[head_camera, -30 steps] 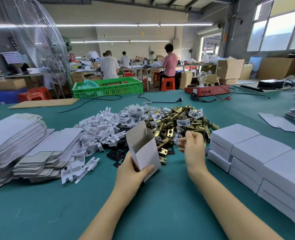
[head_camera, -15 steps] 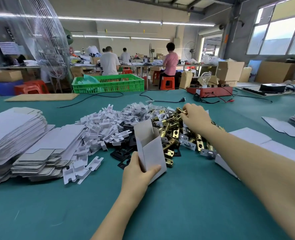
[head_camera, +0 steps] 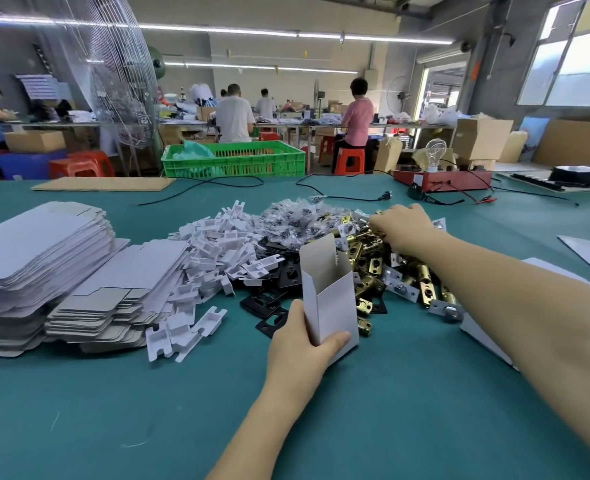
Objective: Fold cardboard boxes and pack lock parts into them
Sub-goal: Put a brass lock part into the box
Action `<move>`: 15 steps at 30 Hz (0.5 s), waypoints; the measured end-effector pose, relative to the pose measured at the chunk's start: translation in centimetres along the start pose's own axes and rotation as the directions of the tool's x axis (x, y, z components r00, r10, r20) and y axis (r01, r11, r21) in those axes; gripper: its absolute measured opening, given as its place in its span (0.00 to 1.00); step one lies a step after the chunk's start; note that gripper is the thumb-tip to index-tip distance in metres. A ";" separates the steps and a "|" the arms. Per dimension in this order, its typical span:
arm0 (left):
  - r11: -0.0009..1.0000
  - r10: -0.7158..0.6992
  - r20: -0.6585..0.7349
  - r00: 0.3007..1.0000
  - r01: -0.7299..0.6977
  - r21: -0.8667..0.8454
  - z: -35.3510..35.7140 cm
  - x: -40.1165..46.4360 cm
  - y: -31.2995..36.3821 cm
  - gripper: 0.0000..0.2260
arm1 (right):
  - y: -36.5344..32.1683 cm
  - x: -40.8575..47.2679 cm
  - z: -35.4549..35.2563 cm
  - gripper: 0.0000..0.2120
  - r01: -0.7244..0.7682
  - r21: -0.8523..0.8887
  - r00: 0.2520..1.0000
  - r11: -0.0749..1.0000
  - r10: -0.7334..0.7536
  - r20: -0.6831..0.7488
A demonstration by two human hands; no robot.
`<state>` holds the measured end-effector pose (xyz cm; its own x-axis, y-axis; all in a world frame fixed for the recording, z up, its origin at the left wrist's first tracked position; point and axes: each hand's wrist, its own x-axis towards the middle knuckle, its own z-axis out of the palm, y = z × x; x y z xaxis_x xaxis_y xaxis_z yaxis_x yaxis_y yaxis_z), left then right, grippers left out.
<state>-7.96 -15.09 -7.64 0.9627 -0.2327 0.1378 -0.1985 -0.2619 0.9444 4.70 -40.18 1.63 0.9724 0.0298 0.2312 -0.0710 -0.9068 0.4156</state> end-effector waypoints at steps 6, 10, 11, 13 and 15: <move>1.000 0.005 0.032 0.999 -0.005 -0.005 0.1 -0.2 0.4 0.26 | 2.0 -1.1 -0.2 0.09 -0.191 0.423 0.897 0.886 0.333 -0.292; 0.999 0.009 0.069 0.998 -0.006 -0.033 0.1 -0.3 0.3 0.25 | 2.3 -4.6 -1.7 0.12 -0.091 0.892 0.625 0.442 0.723 -0.294; 0.999 0.013 0.073 0.997 -0.010 -0.041 0.1 -0.2 0.3 0.25 | 2.0 -5.8 -2.2 0.12 -0.046 0.923 0.569 0.381 0.770 -0.290; 0.998 0.031 0.077 0.997 -0.027 -0.054 0.2 -0.2 0.2 0.21 | 1.0 -8.1 -3.4 0.12 0.013 0.944 0.482 0.329 0.825 -0.294; 0.997 0.052 0.090 0.995 -0.047 -0.061 0.1 -0.3 0.3 0.19 | 0.4 -10.1 -4.6 0.11 0.068 0.955 0.434 0.288 0.854 -0.289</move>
<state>-8.34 -15.13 -7.47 0.9307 -0.3292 0.1598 -0.2319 -0.1928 0.9534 -6.21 -38.91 3.47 0.2969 -0.6398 0.7089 0.2576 -0.6612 -0.7046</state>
